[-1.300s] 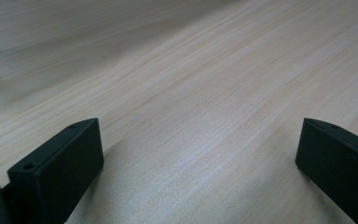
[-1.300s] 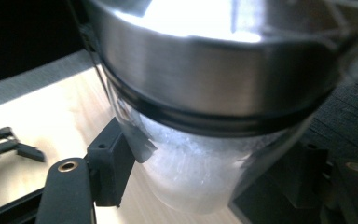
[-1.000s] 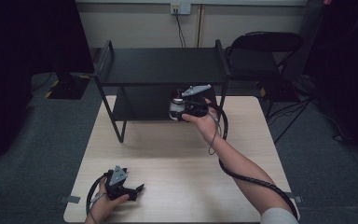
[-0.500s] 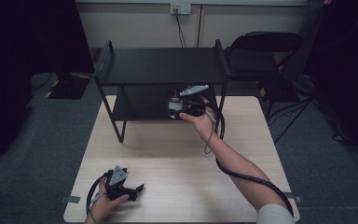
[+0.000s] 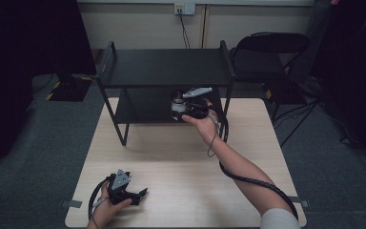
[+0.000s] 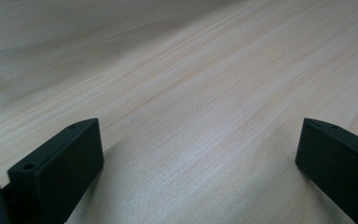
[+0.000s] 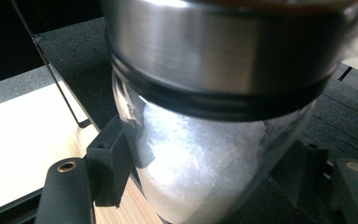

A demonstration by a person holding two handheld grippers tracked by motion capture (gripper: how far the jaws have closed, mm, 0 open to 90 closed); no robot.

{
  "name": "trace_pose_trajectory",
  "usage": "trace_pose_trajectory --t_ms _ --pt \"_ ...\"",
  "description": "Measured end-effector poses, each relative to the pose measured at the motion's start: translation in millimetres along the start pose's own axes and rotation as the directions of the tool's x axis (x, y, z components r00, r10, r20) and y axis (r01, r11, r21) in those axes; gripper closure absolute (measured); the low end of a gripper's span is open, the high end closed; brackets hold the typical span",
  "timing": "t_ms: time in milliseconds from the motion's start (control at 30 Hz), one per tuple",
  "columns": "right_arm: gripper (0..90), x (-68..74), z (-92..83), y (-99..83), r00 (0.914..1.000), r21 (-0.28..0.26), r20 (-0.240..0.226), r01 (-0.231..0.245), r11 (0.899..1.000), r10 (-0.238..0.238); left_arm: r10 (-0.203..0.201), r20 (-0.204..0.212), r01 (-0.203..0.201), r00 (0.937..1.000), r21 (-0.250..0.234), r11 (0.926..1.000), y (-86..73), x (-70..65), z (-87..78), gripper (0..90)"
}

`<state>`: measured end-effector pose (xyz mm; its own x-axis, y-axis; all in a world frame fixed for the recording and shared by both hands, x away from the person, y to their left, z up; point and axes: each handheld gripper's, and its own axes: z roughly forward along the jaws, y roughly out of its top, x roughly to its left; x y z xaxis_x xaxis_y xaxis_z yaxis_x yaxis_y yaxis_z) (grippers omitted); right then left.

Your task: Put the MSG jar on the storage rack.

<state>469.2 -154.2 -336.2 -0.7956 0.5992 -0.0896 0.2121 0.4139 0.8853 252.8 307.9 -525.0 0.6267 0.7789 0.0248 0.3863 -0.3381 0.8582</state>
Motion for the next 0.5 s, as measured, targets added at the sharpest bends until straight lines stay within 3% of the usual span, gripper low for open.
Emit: trace_pose_trajectory --t_ms 67,100,167,300,400,500 --pt "17.3 -3.6 -0.9 0.0 0.9999 0.007 -0.015 0.004 1.000 -0.004 0.002 0.000 -0.002 1.0000 0.002 1.0000 0.3 0.1 -0.1 0.0" --pt "15.7 -6.1 -2.3 -0.9 0.9993 0.010 -0.033 -0.017 1.000 0.017 0.002 0.000 -0.002 1.0000 0.002 1.0000 0.3 0.1 -0.1 0.0" --pt "8.1 -1.8 -8.8 -4.0 0.9995 0.012 -0.025 -0.018 1.000 0.018 -0.002 0.002 0.002 1.0000 0.000 1.0000 -0.1 0.5 -0.1 0.1" --pt "0.8 2.1 -24.8 -17.6 0.9981 -0.003 -0.060 -0.010 1.000 0.010 -0.012 0.009 0.012 0.9999 -0.007 0.9999 -1.2 2.5 -0.4 0.1" --pt "0.0 6.6 -39.8 -30.1 0.9963 -0.021 -0.082 -0.026 0.999 0.024 -0.013 0.010 0.013 0.9999 -0.008 0.9999 -1.4 2.8 -0.4 0.1" --pt "0.0 14.8 -55.0 -39.6 0.9963 -0.013 -0.086 -0.005 1.000 0.004 -0.011 0.010 0.011 0.9999 -0.006 0.9999 -1.0 2.9 0.1 0.1"
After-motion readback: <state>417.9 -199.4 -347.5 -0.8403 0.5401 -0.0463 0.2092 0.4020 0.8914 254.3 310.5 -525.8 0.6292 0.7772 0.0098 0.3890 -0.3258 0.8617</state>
